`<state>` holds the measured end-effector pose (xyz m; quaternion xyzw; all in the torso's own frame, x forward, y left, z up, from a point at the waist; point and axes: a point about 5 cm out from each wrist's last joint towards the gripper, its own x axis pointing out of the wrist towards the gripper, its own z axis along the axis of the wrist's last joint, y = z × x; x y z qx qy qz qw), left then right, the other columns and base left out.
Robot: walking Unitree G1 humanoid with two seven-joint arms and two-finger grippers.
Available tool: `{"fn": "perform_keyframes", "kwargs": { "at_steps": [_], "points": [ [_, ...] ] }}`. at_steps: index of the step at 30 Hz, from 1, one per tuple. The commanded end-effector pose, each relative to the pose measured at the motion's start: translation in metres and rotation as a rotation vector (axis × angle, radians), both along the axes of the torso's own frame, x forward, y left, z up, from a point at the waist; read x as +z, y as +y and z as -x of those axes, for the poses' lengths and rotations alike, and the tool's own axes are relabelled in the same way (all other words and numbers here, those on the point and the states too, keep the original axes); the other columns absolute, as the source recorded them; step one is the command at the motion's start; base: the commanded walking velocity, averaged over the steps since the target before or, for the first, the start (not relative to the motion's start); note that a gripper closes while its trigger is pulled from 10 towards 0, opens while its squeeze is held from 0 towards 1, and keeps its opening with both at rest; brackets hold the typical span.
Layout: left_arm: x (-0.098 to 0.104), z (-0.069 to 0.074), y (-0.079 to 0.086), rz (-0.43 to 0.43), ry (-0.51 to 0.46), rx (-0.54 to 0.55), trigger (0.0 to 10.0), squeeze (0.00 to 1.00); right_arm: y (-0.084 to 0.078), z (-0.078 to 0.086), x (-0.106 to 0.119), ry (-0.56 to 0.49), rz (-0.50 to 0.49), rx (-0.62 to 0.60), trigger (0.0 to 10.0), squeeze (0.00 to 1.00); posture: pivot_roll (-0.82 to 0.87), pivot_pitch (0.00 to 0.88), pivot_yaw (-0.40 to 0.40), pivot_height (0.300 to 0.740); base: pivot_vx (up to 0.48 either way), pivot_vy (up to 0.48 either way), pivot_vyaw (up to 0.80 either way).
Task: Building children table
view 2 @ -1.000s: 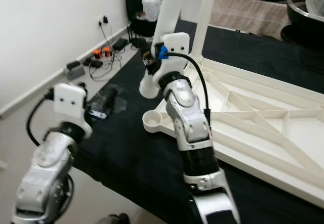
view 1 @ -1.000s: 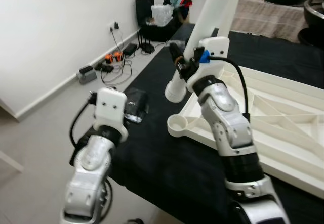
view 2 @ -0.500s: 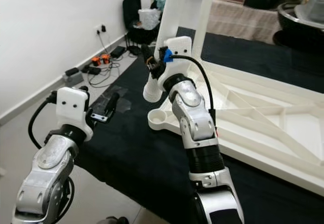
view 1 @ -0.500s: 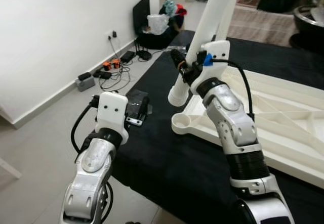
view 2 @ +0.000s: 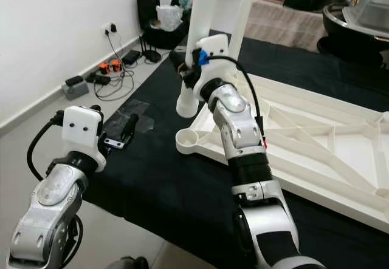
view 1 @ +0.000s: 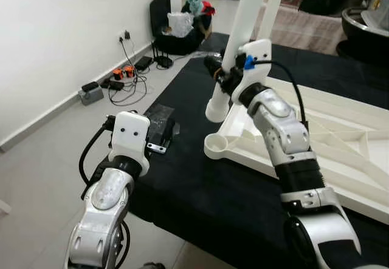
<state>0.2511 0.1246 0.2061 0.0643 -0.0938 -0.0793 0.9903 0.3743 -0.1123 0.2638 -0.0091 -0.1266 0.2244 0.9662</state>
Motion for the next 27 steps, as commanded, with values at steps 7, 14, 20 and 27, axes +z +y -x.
{"fn": "perform_keyframes", "kwargs": {
  "at_steps": [7,14,20,27],
  "points": [
    [-0.001,0.001,-0.001,0.005,0.02,-0.003,10.0,0.0,-0.009,-0.006,0.011,-0.036,-0.048,-0.056,10.0,0.0,0.05,0.133,-0.067,0.74,0.0,0.0,0.0],
    [0.0,0.0,0.002,0.0,0.016,0.006,10.0,0.0,-0.012,-0.008,0.011,-0.035,-0.075,-0.096,10.0,0.0,0.05,0.124,-0.065,0.74,0.0,0.0,-0.34],
    [0.001,-0.001,0.002,0.001,0.017,0.003,10.0,0.0,-0.01,-0.006,0.011,-0.039,-0.086,-0.09,10.0,0.0,0.05,0.112,-0.062,0.74,0.0,0.0,0.0],
    [0.002,-0.002,0.002,-0.01,0.015,0.004,10.0,0.0,-0.008,-0.005,0.013,-0.051,-0.095,-0.087,10.0,0.0,0.05,0.1,-0.064,0.74,0.0,0.069,0.0]
  ]
}}
